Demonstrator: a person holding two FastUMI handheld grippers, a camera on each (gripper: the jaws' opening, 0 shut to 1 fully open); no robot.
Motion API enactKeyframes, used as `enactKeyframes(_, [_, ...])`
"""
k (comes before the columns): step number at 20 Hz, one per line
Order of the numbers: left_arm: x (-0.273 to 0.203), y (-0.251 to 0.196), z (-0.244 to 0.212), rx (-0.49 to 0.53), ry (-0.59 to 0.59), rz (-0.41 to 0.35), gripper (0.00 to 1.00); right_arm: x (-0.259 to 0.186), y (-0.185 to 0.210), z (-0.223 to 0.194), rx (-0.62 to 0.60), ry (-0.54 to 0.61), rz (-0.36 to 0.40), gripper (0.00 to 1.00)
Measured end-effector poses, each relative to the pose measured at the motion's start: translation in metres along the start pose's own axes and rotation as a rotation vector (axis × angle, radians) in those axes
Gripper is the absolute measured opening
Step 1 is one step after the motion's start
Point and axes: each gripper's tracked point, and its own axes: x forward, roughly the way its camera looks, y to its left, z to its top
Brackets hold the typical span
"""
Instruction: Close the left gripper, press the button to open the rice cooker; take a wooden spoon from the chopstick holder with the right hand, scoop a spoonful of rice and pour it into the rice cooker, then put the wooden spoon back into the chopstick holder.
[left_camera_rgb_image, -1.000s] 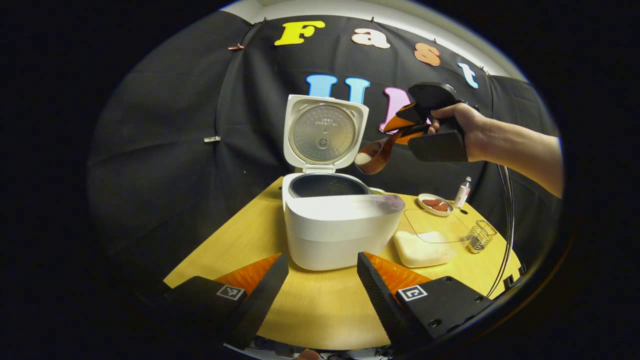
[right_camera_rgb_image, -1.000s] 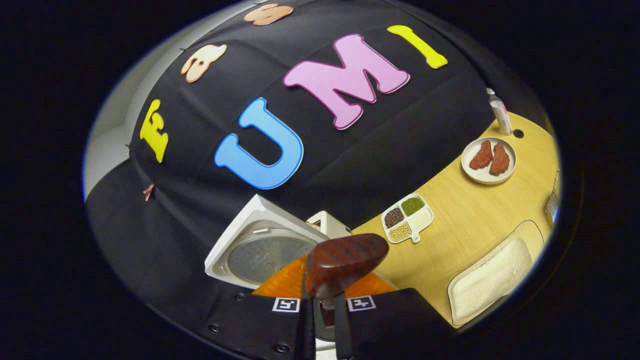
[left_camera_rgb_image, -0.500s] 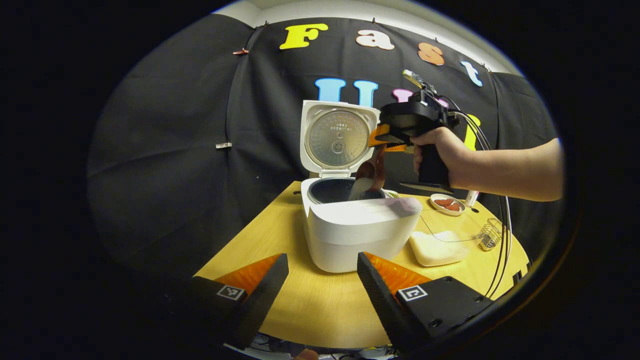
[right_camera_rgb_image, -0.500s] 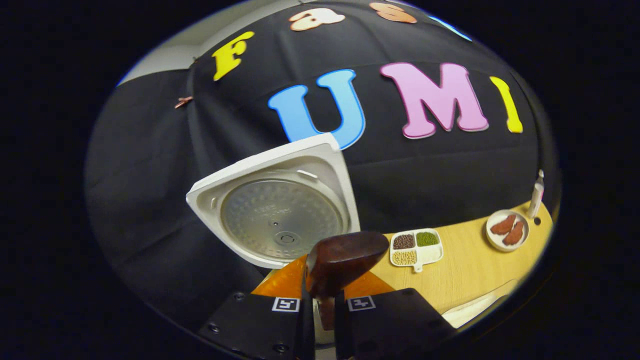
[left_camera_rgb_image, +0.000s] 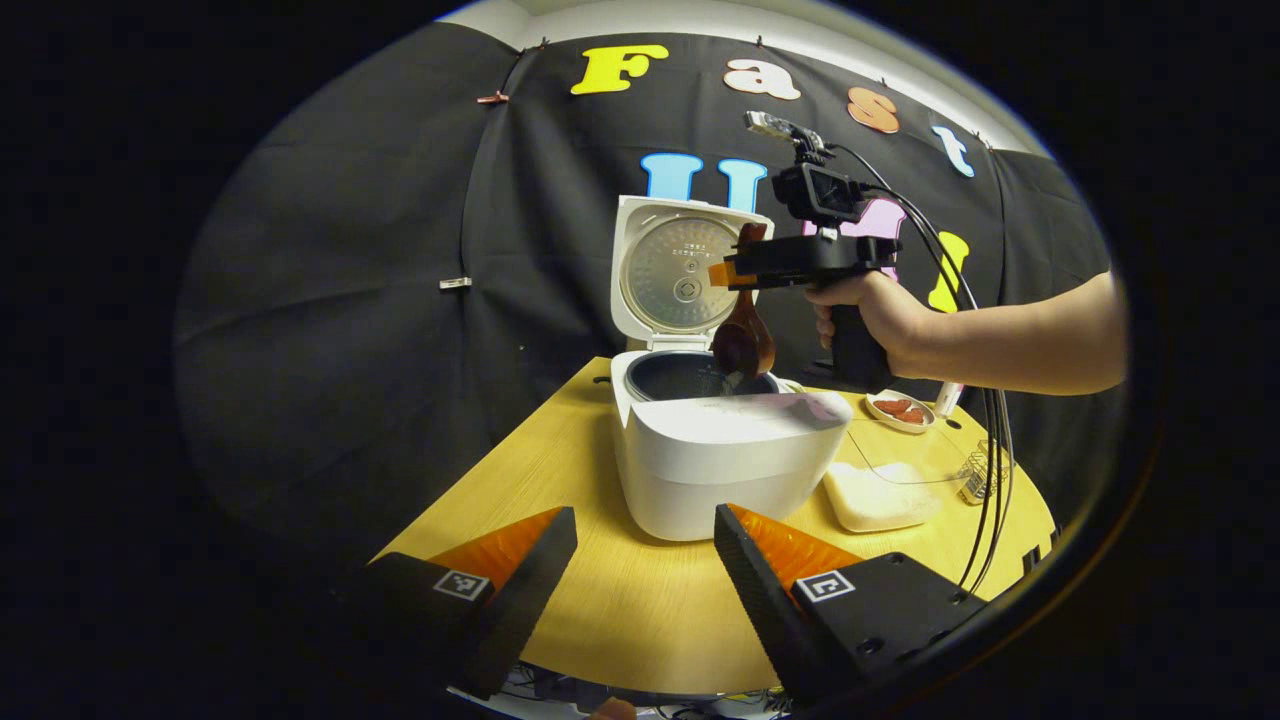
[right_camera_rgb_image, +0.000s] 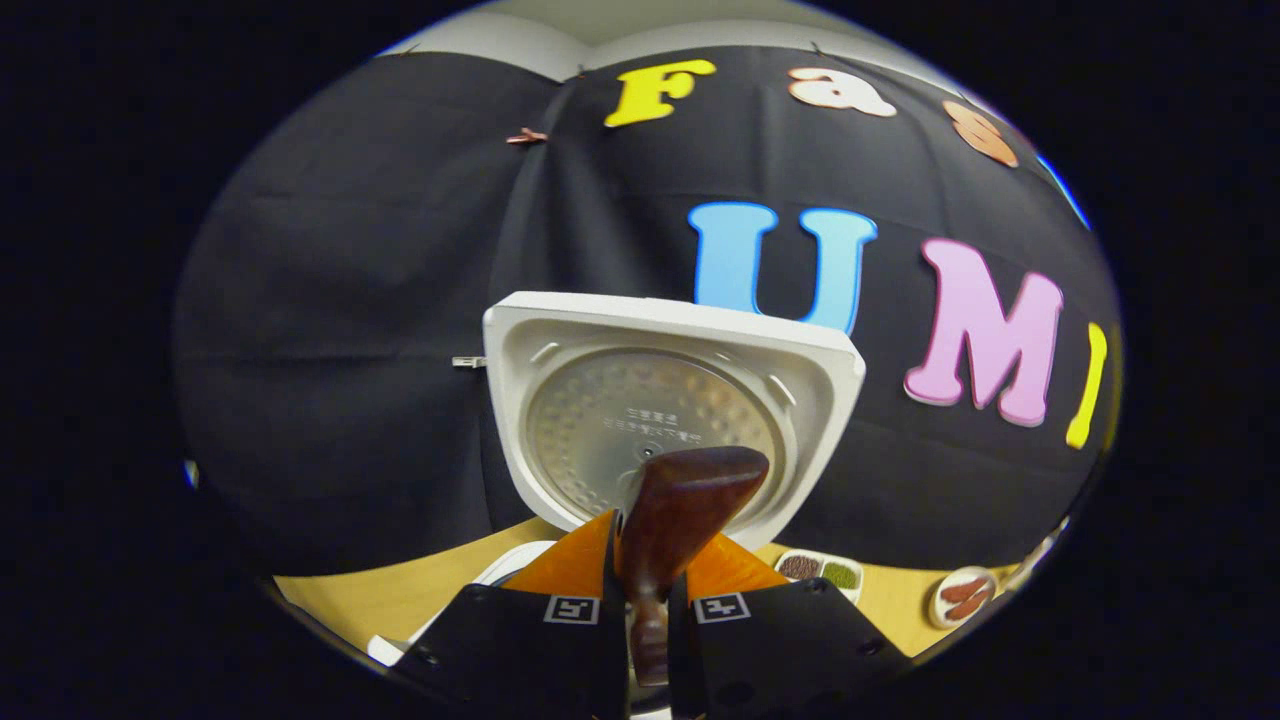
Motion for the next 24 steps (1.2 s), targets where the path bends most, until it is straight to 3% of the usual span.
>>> enactKeyframes(5, [-0.002,0.000,-0.004,-0.020,0.009,0.011,0.96,-0.006,0.039,0.002,-0.234,-0.047,0.109,0.19])
enactKeyframes(9, [-0.002,-0.005,-0.001,-0.009,0.004,0.013,0.96,-0.010,0.049,-0.009,-0.299,-0.035,0.138,0.19])
enactKeyframes(16, [-0.007,-0.024,0.002,0.000,-0.010,-0.011,0.96,-0.024,0.013,0.021,-0.132,-0.058,0.068,0.19])
enactKeyframes(24, [-0.002,-0.068,0.015,0.011,-0.028,-0.068,0.95,-0.104,-0.100,0.046,0.039,-0.095,-0.107,0.19])
